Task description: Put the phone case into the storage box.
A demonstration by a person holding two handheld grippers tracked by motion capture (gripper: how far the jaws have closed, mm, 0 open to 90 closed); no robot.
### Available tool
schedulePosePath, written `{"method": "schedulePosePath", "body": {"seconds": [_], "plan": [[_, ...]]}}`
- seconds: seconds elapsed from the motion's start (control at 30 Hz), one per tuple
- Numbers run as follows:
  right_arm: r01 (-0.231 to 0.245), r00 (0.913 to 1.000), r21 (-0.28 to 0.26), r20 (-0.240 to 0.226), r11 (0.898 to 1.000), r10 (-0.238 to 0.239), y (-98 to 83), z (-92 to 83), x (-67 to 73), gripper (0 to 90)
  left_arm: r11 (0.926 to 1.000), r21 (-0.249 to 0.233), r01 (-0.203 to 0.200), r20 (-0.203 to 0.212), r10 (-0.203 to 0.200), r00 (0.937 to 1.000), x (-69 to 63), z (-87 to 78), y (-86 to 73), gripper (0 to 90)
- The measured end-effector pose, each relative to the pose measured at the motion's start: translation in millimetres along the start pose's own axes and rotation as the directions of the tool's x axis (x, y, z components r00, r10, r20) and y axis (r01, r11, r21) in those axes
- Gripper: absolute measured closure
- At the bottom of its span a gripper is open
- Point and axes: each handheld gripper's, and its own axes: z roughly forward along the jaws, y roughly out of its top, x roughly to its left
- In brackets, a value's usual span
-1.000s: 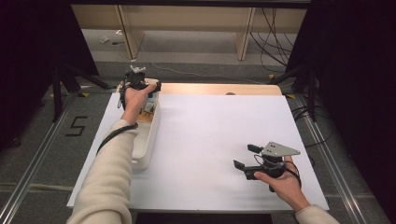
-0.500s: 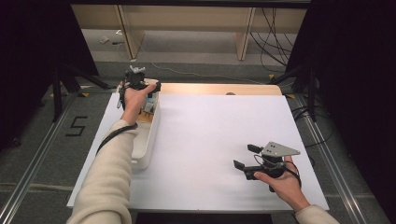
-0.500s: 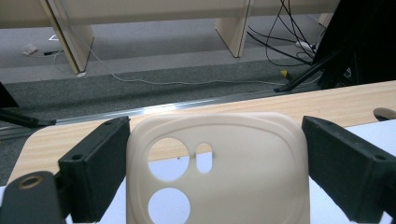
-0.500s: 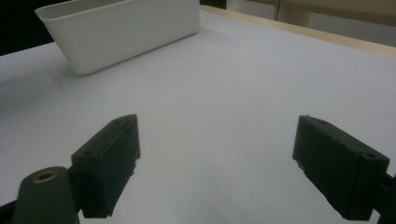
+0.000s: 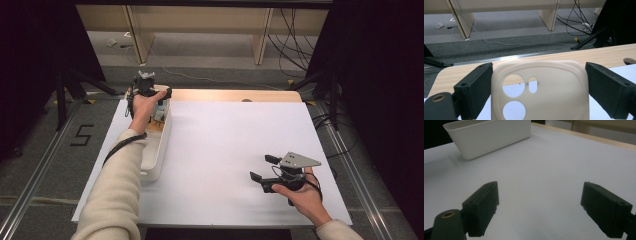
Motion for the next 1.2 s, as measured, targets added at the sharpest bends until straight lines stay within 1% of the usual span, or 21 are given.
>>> {"method": "schedulePosePath", "body": {"seconds": [0.8, 1.0, 1.2], "plan": [[0.001, 1.0, 0.003, -0.004, 1.0, -0.001, -0.1, 0.5, 0.6, 15.9, 0.9999, -0.002, 0.017, 0.003, -0.017, 0.9999, 2.2, -1.8, -4.6, 9.9], [0.0, 1.0, 0.003, -0.005, 1.0, 0.0, -0.1, 0.6, 0.7, 15.9, 0.9998, 0.003, 0.018, 0.003, -0.018, 0.9998, 2.7, -2.3, -6.3, 9.7], [0.0, 1.0, 0.004, -0.003, 1.0, 0.0, 0.0, 0.6, 0.8, 15.9, 0.9997, 0.02, 0.012, 0.002, -0.012, 0.9999, 3.3, -1.1, -8.2, 9.6]]}}
